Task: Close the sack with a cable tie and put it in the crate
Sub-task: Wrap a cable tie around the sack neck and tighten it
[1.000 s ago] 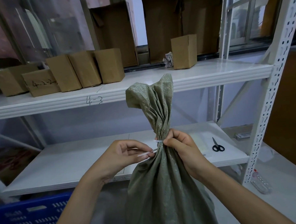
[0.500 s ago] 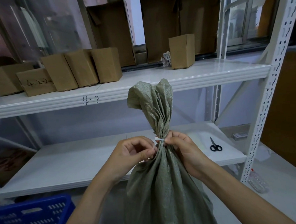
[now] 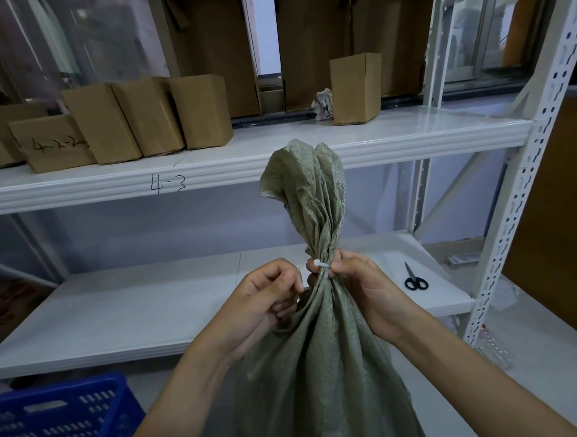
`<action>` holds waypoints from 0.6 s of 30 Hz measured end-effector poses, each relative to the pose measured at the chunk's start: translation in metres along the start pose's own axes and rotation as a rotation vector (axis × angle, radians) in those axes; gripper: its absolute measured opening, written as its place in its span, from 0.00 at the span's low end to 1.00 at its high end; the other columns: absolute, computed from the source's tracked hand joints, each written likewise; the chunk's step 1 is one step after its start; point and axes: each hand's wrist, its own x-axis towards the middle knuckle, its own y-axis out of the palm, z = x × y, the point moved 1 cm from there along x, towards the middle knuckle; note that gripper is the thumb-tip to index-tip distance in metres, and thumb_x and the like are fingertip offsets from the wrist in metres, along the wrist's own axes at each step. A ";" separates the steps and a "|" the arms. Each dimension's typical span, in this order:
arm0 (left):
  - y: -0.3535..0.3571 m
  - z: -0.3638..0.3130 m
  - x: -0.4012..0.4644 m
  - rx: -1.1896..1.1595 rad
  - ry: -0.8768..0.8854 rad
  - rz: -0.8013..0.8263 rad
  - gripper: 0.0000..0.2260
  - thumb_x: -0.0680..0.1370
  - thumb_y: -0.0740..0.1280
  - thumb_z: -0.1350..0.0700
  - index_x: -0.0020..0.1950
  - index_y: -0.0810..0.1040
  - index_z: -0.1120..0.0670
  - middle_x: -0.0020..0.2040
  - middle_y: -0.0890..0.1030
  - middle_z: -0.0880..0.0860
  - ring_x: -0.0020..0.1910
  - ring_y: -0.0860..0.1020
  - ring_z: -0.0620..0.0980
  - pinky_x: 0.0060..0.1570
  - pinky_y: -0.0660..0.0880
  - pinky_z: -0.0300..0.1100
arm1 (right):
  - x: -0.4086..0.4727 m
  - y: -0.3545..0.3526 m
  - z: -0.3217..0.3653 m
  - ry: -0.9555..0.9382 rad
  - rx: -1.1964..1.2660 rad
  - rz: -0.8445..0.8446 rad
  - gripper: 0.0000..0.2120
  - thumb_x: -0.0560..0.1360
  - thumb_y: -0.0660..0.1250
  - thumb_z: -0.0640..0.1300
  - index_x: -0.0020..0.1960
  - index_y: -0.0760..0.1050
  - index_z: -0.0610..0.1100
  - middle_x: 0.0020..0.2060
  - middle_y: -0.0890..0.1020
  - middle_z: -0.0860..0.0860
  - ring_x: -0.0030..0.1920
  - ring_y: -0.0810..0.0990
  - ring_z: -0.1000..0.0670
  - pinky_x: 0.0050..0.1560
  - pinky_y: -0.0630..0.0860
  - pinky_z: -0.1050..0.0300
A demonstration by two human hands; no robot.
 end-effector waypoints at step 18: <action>0.007 -0.003 0.000 -0.023 -0.013 -0.014 0.13 0.66 0.76 0.45 0.38 0.80 0.53 0.36 0.79 0.47 0.32 0.72 0.40 0.31 0.66 0.31 | -0.006 0.007 0.004 -0.018 -0.034 -0.010 0.07 0.67 0.62 0.36 0.31 0.70 0.40 0.29 0.80 0.46 0.32 0.80 0.51 0.36 0.79 0.62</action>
